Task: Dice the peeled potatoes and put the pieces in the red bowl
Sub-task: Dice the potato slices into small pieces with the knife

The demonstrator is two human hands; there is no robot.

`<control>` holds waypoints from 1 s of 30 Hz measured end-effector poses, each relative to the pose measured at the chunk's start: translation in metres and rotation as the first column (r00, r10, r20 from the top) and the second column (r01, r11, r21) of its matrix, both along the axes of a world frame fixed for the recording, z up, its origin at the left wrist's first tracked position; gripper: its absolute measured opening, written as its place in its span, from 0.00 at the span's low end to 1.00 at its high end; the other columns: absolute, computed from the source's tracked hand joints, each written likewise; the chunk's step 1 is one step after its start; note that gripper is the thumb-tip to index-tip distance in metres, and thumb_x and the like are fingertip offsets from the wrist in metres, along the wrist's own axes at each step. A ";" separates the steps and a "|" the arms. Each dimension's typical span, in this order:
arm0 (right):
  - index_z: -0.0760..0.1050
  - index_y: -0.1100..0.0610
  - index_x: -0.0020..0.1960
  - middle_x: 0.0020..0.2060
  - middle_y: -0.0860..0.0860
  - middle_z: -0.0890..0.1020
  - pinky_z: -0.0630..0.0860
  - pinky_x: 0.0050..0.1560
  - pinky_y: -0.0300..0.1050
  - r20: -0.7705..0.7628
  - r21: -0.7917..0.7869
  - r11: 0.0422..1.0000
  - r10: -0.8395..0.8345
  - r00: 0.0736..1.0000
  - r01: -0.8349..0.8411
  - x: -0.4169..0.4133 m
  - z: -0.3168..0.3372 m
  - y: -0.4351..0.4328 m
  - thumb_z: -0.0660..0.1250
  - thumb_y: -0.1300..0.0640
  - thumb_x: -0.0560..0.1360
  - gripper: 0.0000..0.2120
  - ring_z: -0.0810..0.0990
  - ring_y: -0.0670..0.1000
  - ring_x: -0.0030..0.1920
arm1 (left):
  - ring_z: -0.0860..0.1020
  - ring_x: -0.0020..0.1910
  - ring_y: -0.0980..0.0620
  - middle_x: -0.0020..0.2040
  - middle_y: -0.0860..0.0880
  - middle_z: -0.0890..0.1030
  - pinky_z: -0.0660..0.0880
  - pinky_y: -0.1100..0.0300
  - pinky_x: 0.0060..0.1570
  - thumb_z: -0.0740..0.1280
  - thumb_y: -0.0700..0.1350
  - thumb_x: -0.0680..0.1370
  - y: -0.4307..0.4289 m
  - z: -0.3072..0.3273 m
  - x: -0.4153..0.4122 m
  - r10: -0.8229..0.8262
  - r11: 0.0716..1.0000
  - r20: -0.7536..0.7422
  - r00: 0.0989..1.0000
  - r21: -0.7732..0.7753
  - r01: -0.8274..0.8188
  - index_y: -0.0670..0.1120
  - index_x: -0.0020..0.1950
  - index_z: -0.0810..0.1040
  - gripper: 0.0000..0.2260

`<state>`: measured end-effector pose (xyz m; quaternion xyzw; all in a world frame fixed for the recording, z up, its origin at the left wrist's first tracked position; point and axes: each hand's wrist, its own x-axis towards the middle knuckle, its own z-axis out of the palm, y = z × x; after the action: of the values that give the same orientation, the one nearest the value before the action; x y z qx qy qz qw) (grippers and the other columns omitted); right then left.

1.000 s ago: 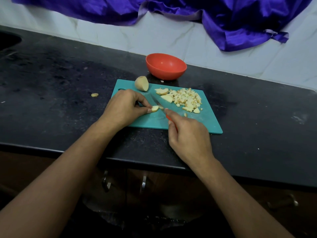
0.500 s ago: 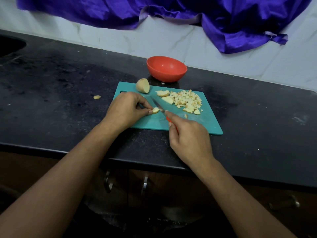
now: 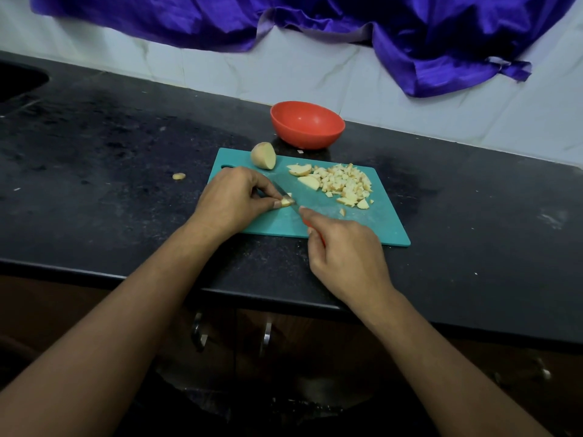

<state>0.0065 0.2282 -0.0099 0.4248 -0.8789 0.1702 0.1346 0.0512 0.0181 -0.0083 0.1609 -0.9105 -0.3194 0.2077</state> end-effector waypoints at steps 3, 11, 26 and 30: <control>0.73 0.46 0.74 0.38 0.47 0.81 0.71 0.37 0.47 0.011 0.034 0.999 -0.008 1.000 0.008 -0.001 0.001 -0.002 0.61 0.53 0.82 0.21 0.77 0.49 0.38 | 0.77 0.36 0.61 0.34 0.61 0.82 0.74 0.59 0.40 0.79 0.51 0.72 0.000 0.000 0.001 -0.003 1.000 0.004 1.000 0.008 0.003 0.58 0.43 0.87 0.03; 0.74 0.48 0.74 0.36 0.46 0.80 0.73 0.34 0.46 0.013 -0.077 0.997 -0.006 1.000 0.007 0.003 0.000 0.002 0.62 0.54 0.82 0.20 0.75 0.46 0.33 | 0.75 0.35 0.63 0.30 0.64 0.78 0.67 0.63 0.35 0.79 0.54 0.72 0.004 0.003 -0.003 0.020 1.000 0.011 1.000 -0.022 -0.020 0.59 0.42 0.87 0.03; 0.74 0.47 0.74 0.37 0.47 0.81 0.75 0.36 0.48 -0.001 -0.031 1.000 0.002 1.000 -0.002 0.002 0.000 0.001 0.61 0.53 0.82 0.20 0.76 0.48 0.35 | 0.78 0.39 0.66 0.36 0.65 0.81 0.71 0.66 0.40 0.79 0.47 0.73 -0.001 0.002 -0.002 -0.018 0.999 -0.001 1.000 0.036 0.018 0.59 0.43 0.87 0.06; 0.73 0.45 0.74 0.38 0.46 0.81 0.74 0.38 0.47 0.009 0.014 1.000 -0.006 1.000 0.005 -0.001 0.000 -0.002 0.61 0.52 0.82 0.21 0.77 0.47 0.37 | 0.78 0.38 0.66 0.36 0.63 0.82 0.71 0.67 0.40 0.79 0.47 0.73 -0.001 0.003 -0.001 -0.014 0.999 0.006 1.000 0.046 0.014 0.57 0.43 0.87 0.05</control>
<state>0.0060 0.2266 -0.0095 0.4226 -0.8818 0.1658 0.1282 0.0500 0.0175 -0.0054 0.1601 -0.9047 -0.3410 0.1987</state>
